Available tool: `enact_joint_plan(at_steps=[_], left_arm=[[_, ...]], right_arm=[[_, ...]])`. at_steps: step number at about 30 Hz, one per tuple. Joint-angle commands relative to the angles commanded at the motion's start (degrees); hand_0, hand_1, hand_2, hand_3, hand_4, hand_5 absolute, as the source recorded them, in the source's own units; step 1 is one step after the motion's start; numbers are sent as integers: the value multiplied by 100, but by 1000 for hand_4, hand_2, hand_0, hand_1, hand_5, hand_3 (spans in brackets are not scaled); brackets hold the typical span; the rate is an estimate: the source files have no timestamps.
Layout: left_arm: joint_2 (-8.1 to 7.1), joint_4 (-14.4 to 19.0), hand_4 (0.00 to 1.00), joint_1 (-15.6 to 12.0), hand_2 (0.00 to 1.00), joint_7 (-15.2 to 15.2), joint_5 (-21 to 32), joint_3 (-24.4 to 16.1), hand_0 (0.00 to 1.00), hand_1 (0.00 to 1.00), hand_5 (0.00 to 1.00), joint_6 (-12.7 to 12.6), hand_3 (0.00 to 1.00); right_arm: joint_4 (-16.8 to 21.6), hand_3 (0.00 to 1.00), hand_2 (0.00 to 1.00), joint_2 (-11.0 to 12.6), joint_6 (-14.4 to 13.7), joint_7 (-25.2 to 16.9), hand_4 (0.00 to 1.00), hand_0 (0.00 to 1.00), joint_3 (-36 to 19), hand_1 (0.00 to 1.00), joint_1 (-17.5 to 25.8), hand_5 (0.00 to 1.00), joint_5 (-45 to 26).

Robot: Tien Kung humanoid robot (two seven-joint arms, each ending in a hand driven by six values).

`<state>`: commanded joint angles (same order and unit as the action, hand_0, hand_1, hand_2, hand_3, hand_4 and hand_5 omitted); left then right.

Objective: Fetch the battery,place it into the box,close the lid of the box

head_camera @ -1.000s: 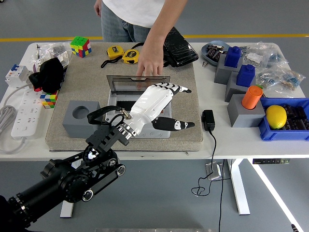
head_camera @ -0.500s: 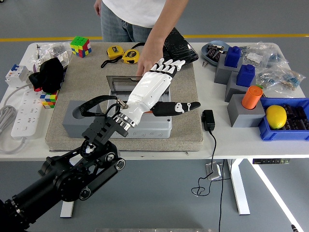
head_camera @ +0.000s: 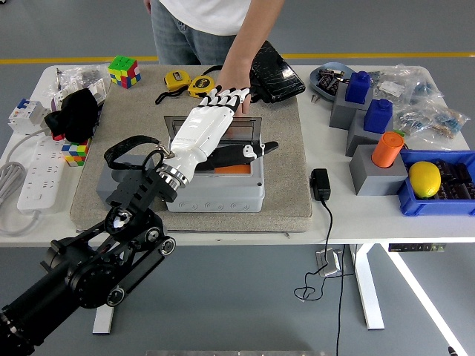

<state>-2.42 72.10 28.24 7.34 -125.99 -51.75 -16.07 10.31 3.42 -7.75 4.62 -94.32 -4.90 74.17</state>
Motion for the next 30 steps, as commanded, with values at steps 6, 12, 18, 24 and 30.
enact_joint_plan(at_steps=[6,12,18,24,30], left_arm=[[-24,-52,998,-13,998,45,-78,-60,998,998,998,12,998],[-54,-47,998,-32,998,97,-77,-10,998,998,998,77,997],[-253,-38,998,-43,998,259,-31,75,998,998,998,315,973],[-405,-2,998,-87,922,370,-73,-15,998,969,998,477,912],[-546,134,998,-140,873,554,-67,-52,998,925,998,734,876]], right_arm=[[0,791,750,3,0,2,998,821,-12,772,6,998,-1],[0,791,749,-4,-1,0,998,821,-25,772,6,998,-5],[0,791,750,4,-5,1,998,821,-63,772,-6,998,8],[0,791,751,5,-6,4,998,821,-105,772,-2,998,27],[0,791,750,7,-7,-10,998,821,-95,772,-21,998,3]])
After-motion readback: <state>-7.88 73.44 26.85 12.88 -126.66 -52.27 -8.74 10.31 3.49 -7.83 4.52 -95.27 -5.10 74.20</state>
